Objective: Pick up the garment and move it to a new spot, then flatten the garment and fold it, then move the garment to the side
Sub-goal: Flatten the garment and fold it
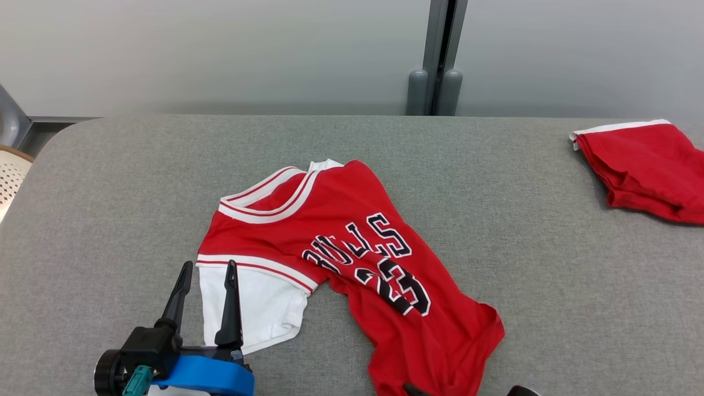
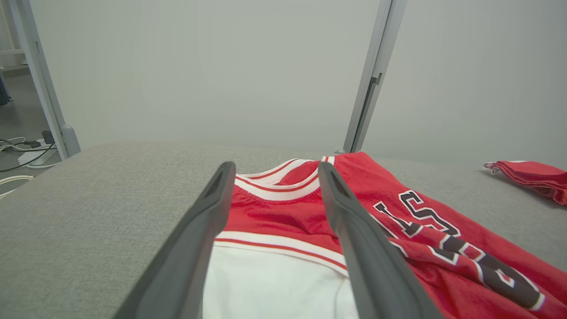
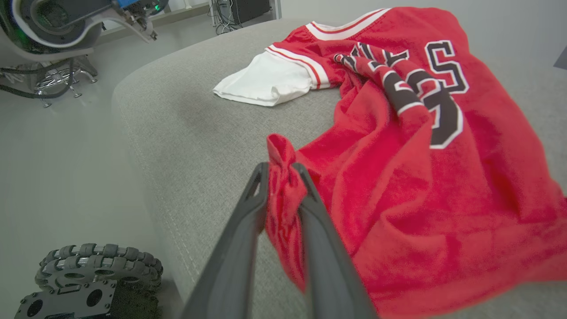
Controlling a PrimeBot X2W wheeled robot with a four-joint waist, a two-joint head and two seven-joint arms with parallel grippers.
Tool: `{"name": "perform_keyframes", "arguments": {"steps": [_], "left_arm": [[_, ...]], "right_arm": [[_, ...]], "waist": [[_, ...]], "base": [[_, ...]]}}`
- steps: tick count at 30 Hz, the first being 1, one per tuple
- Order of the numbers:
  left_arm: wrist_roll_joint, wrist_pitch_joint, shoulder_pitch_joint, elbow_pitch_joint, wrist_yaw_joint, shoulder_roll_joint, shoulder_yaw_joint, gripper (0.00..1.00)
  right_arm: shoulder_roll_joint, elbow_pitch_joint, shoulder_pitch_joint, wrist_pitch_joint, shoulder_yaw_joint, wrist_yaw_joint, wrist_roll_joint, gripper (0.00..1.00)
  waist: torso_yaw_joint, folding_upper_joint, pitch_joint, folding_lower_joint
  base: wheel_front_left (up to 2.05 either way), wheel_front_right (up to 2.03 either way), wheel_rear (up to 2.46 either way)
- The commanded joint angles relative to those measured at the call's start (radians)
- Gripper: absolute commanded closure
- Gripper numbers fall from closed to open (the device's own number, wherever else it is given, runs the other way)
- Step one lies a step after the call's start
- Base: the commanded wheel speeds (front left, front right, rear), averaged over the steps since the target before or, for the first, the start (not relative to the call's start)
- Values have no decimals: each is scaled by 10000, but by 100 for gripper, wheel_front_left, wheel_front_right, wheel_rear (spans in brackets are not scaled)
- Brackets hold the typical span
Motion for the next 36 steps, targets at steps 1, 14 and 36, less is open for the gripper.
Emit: {"name": "perform_keyframes", "arguments": {"steps": [1,14,36], "left_arm": [[63,-26,48,3,-13,7,39,0],[190,-26,-75,-24,-85,7,127,0],[102,-26,-270,24,-77,7,117,0]], "right_arm": [[61,-71,64,-39,-91,2,40,0],[101,-826,-909,56,-3172,2,-590,0],[712,3682,-1501,1019,-3523,3,-535,0]], "waist": [[-13,0,6,0],[-55,0,119,0],[374,0,504,0]], "base": [[0,0,0],[0,0,0],[0,0,0]]}}
